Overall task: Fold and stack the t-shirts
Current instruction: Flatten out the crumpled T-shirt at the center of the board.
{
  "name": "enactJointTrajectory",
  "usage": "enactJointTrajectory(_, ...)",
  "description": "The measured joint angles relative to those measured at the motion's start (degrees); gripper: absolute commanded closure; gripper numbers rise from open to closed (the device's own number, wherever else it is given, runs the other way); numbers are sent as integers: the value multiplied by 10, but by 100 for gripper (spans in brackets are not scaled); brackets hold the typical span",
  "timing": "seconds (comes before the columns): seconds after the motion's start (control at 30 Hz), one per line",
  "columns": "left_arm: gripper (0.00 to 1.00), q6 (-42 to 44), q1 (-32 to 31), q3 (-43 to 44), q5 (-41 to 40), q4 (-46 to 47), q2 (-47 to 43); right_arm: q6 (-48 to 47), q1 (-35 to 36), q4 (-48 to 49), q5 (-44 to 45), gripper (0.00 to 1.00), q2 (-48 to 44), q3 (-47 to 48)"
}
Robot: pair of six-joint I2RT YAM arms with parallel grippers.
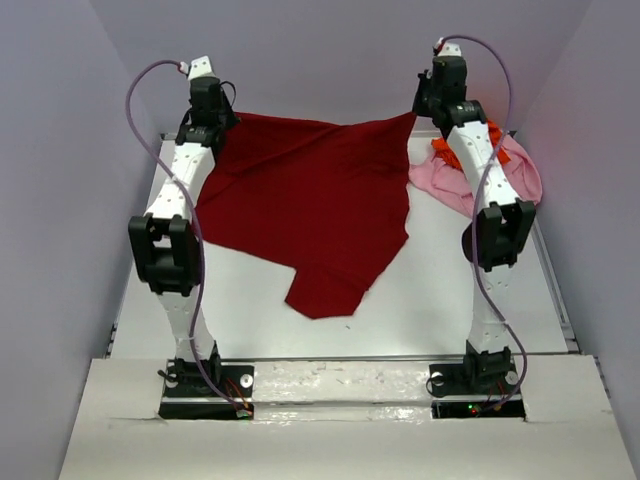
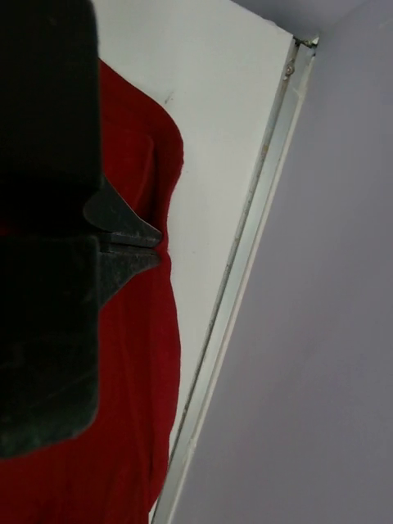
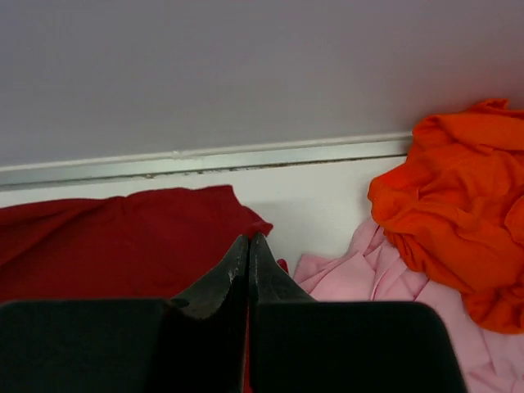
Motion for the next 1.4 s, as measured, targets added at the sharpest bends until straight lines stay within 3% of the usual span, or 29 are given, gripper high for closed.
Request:
enactJointTrajectory(0.23,100,10,-45,-207,-8,22,-339,6,11,40,-17,100,-322,-218)
enactJointTrajectory(0.37,100,9,-86,-280,-7,25,-533,14,29,68,-22,100,-520,-343)
enactJointTrajectory(0.5,100,0,-111,-314,-17,-6,-642,26,36,55,-29,100,-666,-431)
enactJointTrajectory(0.63,100,-11,-130,-273,-16,-58,-674,33,36,30,-28,100,-727,-427)
enactJointTrajectory(0.83,100,-12,-134,-114,-7,-129,-588,33,37,-14,-27,100,-665,-281)
enactJointTrajectory(1.07,100,-9,-159,149,-20,-149,-403,29,37,-49,-20,100,-405,122)
enactJointTrajectory(1.13,100,-10,-153,193,-21,-143,-352,27,37,-40,-12,100,-359,151)
enactJointTrajectory(1.27,100,-22,-90,201,11,-129,-267,23,26,-27,-4,100,-254,156)
enactJointTrajectory(1.4,100,-24,-28,107,12,-68,-181,28,7,-6,-5,100,-137,109)
